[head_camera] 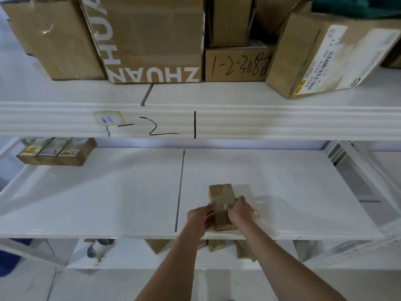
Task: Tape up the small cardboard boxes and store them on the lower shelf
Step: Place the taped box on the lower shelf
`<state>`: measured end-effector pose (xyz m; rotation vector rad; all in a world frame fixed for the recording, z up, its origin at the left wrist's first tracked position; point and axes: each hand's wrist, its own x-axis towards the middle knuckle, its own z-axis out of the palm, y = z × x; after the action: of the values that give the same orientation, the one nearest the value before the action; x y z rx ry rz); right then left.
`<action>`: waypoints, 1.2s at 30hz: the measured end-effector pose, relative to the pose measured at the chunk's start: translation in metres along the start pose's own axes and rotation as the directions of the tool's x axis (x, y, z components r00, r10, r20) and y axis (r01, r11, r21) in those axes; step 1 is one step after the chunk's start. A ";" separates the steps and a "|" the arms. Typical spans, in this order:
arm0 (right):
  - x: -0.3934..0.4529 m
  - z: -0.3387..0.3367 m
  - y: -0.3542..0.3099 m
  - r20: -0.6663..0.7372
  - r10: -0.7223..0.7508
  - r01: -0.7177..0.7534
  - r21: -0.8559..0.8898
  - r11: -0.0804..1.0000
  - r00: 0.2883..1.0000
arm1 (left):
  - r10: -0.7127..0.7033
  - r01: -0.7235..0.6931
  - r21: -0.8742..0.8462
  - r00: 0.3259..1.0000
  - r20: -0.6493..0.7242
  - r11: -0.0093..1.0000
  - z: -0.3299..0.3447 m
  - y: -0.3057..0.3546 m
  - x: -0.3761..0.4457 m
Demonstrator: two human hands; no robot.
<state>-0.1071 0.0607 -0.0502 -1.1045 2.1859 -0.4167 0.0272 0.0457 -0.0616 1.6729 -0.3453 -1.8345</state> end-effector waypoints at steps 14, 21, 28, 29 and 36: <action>0.010 -0.001 0.010 0.070 -0.024 0.015 0.124 0.992 0.997 | -0.046 0.034 -0.177 0.997 -0.065 0.984 0.018 -0.015 0.008; 0.013 -0.006 0.011 0.130 -0.054 0.042 0.089 0.995 0.990 | 0.050 -0.063 -0.046 0.969 -0.243 0.997 0.028 -0.023 0.010; 0.015 -0.008 0.014 0.094 -0.087 0.078 0.095 0.992 0.992 | 0.150 -0.085 0.219 0.941 -0.302 0.972 0.034 0.000 0.006; 0.015 -0.008 0.014 0.091 -0.086 0.076 0.115 0.991 0.992 | 0.188 -0.108 0.267 0.936 -0.298 0.958 0.035 0.004 0.004; 0.009 -0.023 0.001 0.088 -0.095 0.060 0.335 0.940 0.992 | 0.135 -0.130 0.251 0.991 -0.002 0.959 0.048 0.020 -0.007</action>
<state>-0.1275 0.0537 -0.0371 -1.0021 1.8991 -0.7187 -0.0138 0.0247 -0.0366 1.7856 -0.6895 -1.7314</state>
